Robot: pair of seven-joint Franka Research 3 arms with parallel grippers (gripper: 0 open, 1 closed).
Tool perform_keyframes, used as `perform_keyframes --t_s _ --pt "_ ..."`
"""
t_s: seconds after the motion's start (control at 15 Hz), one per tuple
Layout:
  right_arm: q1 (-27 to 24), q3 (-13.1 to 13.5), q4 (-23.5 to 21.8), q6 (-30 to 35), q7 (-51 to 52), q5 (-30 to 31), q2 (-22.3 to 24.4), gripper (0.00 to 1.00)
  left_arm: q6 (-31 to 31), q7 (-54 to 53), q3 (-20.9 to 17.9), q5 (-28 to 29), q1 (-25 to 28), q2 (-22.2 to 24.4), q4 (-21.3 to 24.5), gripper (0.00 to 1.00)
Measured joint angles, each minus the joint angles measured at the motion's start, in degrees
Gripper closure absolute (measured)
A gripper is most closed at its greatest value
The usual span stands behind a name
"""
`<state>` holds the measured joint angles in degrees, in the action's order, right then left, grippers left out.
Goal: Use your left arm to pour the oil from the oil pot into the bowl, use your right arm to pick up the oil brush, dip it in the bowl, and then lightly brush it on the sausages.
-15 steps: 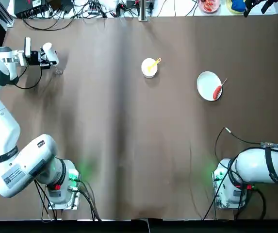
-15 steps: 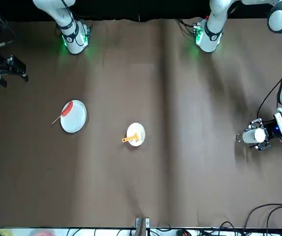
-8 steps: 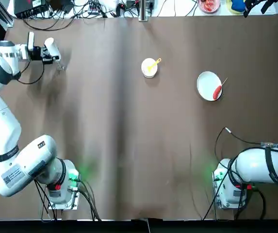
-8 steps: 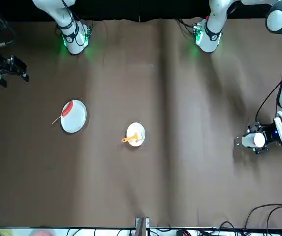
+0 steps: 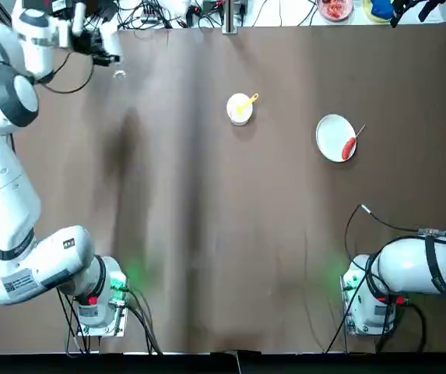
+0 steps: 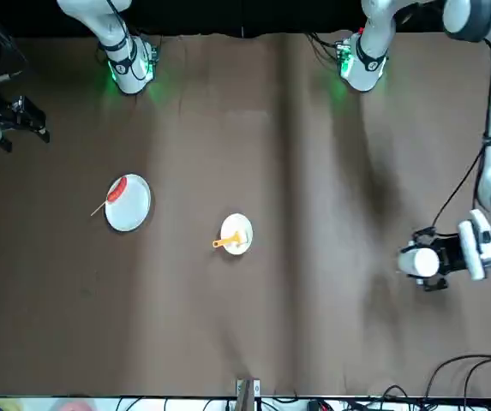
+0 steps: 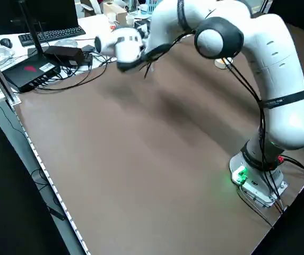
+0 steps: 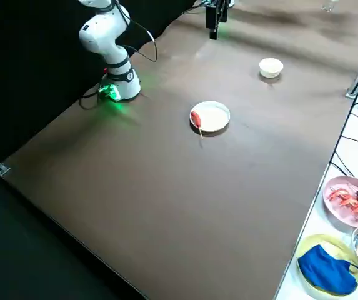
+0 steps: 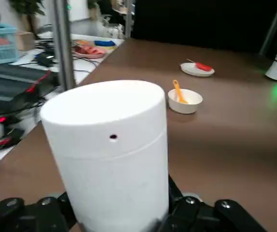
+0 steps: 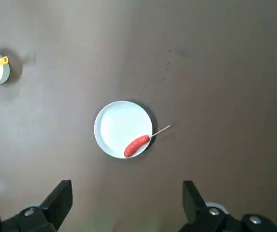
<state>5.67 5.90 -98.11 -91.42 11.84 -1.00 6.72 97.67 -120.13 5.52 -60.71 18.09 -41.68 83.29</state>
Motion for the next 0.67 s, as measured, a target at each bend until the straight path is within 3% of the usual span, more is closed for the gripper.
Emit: perform_keyframes --t_s 0.27,0.67 --pt "0.1 -0.1 0.0 0.3 0.0 -3.2 0.0 0.00 6.6 6.0 -0.1 1.2 -10.5 1.0 0.2 0.39" --pt "1.1 -0.5 -0.4 0.5 0.1 -3.9 -0.6 0.00 14.9 12.7 -0.6 3.0 -21.3 1.0 0.5 0.39"
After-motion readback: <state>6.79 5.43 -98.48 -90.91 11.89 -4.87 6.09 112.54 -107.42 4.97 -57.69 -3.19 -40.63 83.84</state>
